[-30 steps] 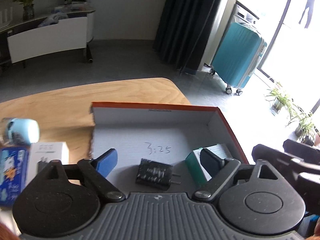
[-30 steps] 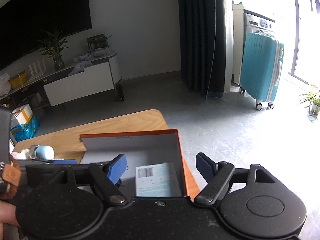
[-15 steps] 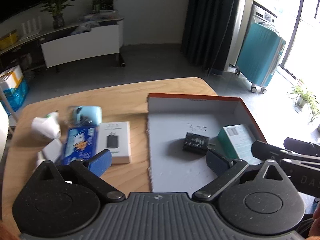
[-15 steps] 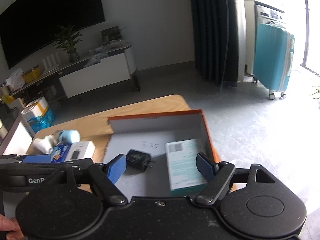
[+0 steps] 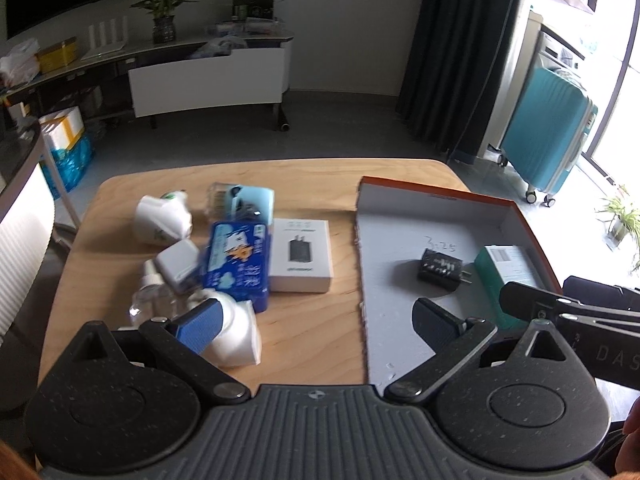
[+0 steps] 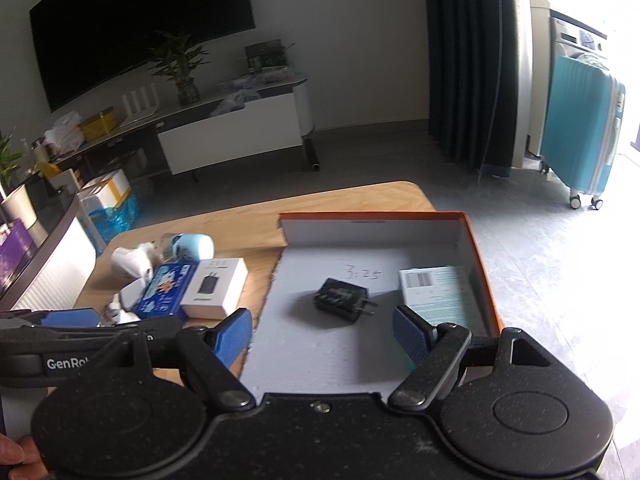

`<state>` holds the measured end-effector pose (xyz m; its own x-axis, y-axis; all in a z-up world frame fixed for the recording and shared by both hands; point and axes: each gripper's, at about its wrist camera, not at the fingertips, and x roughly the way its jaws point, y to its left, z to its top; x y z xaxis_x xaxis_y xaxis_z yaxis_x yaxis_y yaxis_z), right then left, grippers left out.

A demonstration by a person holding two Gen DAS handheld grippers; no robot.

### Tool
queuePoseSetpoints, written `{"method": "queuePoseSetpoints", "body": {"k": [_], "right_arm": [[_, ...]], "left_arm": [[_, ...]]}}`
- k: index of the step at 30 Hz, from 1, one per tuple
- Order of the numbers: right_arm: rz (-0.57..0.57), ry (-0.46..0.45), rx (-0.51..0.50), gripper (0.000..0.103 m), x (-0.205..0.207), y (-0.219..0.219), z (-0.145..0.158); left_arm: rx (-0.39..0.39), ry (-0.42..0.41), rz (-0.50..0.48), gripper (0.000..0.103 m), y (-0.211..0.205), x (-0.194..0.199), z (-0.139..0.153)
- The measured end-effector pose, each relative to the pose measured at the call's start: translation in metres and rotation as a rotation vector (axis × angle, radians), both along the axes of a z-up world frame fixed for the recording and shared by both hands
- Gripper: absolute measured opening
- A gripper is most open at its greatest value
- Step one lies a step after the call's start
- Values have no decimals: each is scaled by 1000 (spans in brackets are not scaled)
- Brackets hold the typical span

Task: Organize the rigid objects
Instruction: 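Withdraw both tools from the tray back toward the plug adapters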

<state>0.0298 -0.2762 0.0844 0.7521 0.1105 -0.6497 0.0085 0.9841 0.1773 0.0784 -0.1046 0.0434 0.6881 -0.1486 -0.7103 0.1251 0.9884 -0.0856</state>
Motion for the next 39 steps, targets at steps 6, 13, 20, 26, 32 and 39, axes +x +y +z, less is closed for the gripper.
{"method": "queuePoseSetpoints", "body": {"k": [6,13,20,26,32,39], "right_arm": [[42,6,6,91,-1,18,-1],[84,7,0,91,-2,36,0],[127,9,-5,91,-2,54,1],[164,13,-10,91,-3,71,-1],[200,26,-7,91,-5,87,-6],[247,40,-14,91,-8,103,-13]], "left_arm": [[2,4,33,103,17,-7,-2],[-12,2,69,103,36,-15,-1],[-29,6,98,103,56,-22,-3],[-46,12,123,103,73,-29,-6],[-57,17,148,103,88,-36,-11],[-78,27,164,103,103,-42,-22]]}}
